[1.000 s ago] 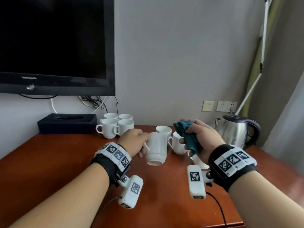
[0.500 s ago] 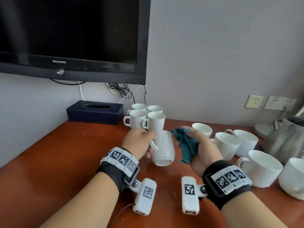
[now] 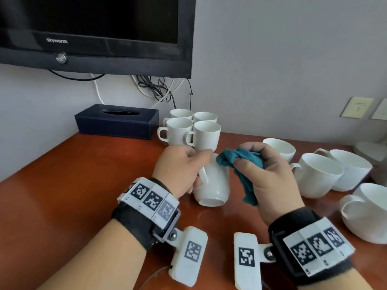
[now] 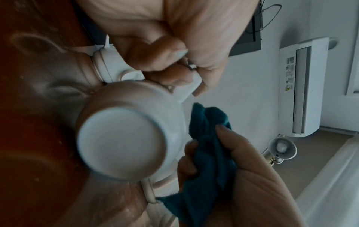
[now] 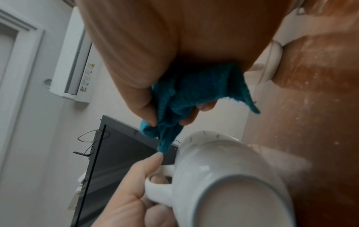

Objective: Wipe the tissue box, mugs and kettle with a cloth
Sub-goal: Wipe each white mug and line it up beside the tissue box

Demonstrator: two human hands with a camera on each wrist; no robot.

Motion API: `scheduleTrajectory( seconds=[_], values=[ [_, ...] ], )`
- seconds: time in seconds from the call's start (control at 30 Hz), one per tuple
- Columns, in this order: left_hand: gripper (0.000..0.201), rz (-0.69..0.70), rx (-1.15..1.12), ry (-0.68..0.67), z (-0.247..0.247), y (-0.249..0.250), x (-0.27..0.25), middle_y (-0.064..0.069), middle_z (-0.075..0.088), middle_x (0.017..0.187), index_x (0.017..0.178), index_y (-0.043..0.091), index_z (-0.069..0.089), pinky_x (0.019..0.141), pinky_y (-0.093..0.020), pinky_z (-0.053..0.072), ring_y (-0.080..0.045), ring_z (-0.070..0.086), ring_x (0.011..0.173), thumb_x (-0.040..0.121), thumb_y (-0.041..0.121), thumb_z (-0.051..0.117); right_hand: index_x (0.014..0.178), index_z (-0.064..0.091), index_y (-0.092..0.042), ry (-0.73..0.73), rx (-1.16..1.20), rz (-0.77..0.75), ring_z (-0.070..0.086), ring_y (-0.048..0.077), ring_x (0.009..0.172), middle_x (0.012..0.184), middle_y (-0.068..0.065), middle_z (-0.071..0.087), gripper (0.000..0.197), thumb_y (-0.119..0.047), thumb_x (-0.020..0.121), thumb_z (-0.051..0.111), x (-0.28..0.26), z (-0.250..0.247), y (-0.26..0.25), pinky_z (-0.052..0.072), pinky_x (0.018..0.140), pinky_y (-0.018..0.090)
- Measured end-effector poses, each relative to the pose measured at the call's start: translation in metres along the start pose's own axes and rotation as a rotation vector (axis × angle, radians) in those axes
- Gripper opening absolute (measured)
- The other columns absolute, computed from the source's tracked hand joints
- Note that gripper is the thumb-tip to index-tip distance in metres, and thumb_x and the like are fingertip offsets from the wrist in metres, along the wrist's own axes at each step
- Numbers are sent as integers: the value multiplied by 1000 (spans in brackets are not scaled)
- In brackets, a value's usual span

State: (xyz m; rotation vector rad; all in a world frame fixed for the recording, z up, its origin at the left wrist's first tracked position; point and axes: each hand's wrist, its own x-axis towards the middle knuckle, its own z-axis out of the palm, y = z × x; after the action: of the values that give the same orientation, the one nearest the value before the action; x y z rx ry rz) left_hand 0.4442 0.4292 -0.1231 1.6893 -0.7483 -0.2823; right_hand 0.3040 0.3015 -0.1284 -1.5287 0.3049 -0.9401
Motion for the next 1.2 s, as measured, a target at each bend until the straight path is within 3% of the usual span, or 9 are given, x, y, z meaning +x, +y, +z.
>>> scheduleTrajectory(
  seconds=[0.1,0.27,0.43,0.6,0.8,0.9,1.0,1.1,1.2],
  values=[
    [53,70,50,7,4,2,-3,-8,60,48,76,-6,63,49,-25,36,-14,48,40,97,43,66,102,71,-14,-61,-63,-58,65,9,75,90,0,74,23,5,90,72,-1,1,-1,51,64,22],
    [48,139,104,14,6,1,-6,-6,60,48,72,-1,63,58,-30,46,-13,54,46,98,40,65,99,79,-43,-99,-271,-108,68,18,110,114,2,67,34,-18,77,76,-1,4,10,56,96,38],
    [44,28,0,86,1,-9,0,-5,58,47,78,-5,63,54,-27,38,-13,50,44,97,35,64,89,81,-44,-284,-261,-52,70,13,93,108,2,69,44,-1,79,81,-7,5,6,56,78,25],
    [42,27,9,57,0,-10,0,-1,55,47,77,0,63,54,-28,40,-13,52,45,97,37,63,90,82,-36,-336,-278,-22,69,10,92,103,-2,71,45,8,83,78,-10,4,4,53,80,20],
    [44,133,-13,-28,5,-10,-1,1,49,43,63,12,50,55,-29,39,-17,48,43,99,31,67,106,78,-39,-100,-235,-88,69,18,108,116,1,71,40,-2,90,76,-3,1,14,57,98,47],
    [44,144,-16,-14,6,-10,-1,1,50,43,62,12,50,56,-30,41,-17,49,44,99,31,67,109,78,-42,-132,-266,-95,67,13,109,115,-4,68,45,-1,91,73,-5,0,14,55,101,44],
    [44,91,-53,45,4,-13,0,3,49,44,60,14,50,56,-33,41,-17,49,46,98,30,65,104,81,-38,-277,-238,-41,67,9,102,108,-6,67,47,5,87,74,-10,0,12,54,96,36],
    [41,43,-91,90,3,-17,1,-1,47,45,68,0,55,55,-33,40,-18,48,45,96,29,65,99,83,-39,-389,-263,-5,65,9,100,105,-6,64,47,6,85,77,-12,-1,8,50,88,23],
    [42,21,-115,105,2,-20,3,-6,51,46,81,-10,59,54,-31,39,-19,50,45,95,29,64,98,84,-34,-440,-269,15,65,8,97,101,-8,63,49,12,82,75,-15,-2,5,52,85,22]
  ],
)
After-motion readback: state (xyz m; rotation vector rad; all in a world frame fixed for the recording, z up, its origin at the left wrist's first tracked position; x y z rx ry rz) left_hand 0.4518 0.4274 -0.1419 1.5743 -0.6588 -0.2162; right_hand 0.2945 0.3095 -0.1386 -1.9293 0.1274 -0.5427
